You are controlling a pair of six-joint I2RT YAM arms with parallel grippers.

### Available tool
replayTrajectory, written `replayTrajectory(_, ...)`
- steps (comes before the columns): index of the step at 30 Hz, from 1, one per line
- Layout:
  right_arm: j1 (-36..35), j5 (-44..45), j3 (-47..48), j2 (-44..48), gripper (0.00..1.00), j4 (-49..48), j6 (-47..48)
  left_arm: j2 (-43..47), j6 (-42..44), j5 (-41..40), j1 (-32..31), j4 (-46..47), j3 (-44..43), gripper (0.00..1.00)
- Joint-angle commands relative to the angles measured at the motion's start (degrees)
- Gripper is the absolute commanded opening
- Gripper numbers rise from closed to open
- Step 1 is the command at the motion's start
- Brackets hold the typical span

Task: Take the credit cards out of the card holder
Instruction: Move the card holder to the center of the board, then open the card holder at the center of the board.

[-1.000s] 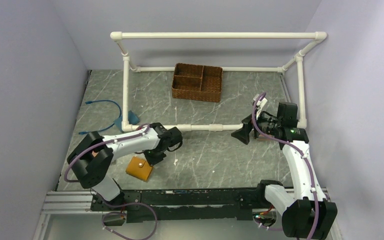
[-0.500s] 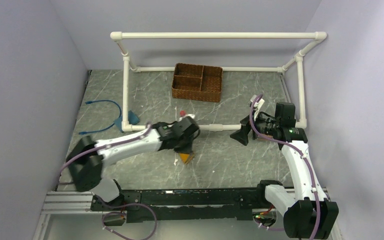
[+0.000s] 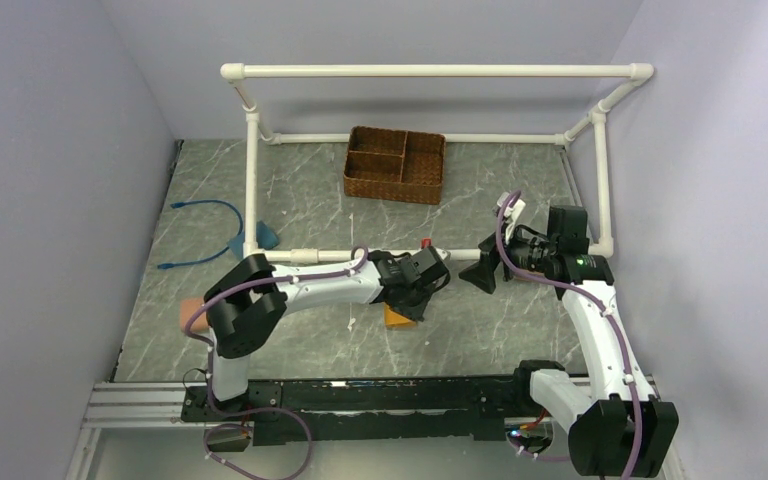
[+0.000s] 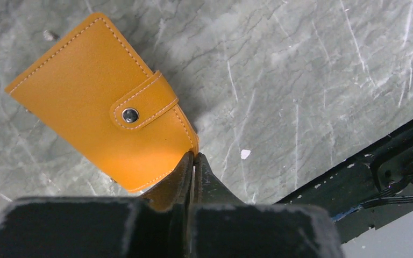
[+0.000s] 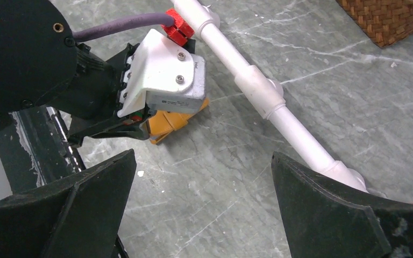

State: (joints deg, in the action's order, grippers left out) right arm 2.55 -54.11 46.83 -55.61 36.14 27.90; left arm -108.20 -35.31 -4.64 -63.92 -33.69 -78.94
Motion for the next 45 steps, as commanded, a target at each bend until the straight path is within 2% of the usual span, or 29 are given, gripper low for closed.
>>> replayTrajectory(1, -0.78, -0.02, 0.81, -0.28, 1.00, 0.02, 2.31, 3.26, 0.16, 4.08, 0.02, 6.03, 2.56, 0.09)
replayTrajectory(4, -0.88, -0.63, 0.82, -0.21, 1.00, 0.61, 3.17, 7.15, -0.75, 4.12, 0.02, 8.94, 5.77, 0.38)
replayTrajectory(6, -0.97, -1.32, 0.90, -0.20, 1.00, 1.13, 4.06, 10.10, -0.93, 4.12, 0.02, 10.29, 7.70, 0.48)
replayTrajectory(12, -1.59, -3.81, 0.30, 0.28, 0.99, 3.51, 9.15, 19.84, -2.55, 3.96, 0.15, 15.29, 16.54, 0.59)
replayTrajectory(18, -4.35, -7.43, -1.73, 0.86, 0.91, 8.76, 22.41, 28.01, -7.12, 4.12, 3.27, 20.58, 27.73, 0.63)
replayTrajectory(21, -5.96, -6.35, -2.66, 0.56, 0.91, 8.78, 25.62, 33.16, -8.46, 5.08, 5.04, 26.05, 33.69, 0.74)
replayTrajectory(24, -7.95, -4.81, -3.36, 0.06, 0.93, 8.30, 27.29, 38.82, -10.48, 4.81, 6.12, 30.69, 38.96, 0.90)
replayTrajectory(27, -9.51, -3.79, -4.05, -0.27, 0.93, 8.31, 29.16, 43.55, -12.26, 2.89, 7.21, 33.22, 44.00, 0.97)
replayTrajectory(31, -12.24, -2.74, -4.33, -1.08, 0.93, 8.73, 33.15, 47.36, -15.20, 1.47, 8.01, 40.21, 49.74, 0.99)
replayTrajectory(35, -17.39, 3.25, -3.03, -3.35, 0.92, 6.45, 34.20, 47.14, -18.17, 2.43, 8.17, 52.71, 55.75, 0.99)
replayTrajectory(42, -29.94, 14.13, -2.92, -11.01, 0.84, -5.75, 24.32, 41.39, -19.64, 4.10, 8.59, 50.72, 52.78, 0.97)
replayTrajectory(45, -33.22, 18.94, -3.09, -14.67, 0.80, -9.33, 21.30, 39.07, -20.40, 3.51, 8.81, 51.11, 52.46, 0.96)
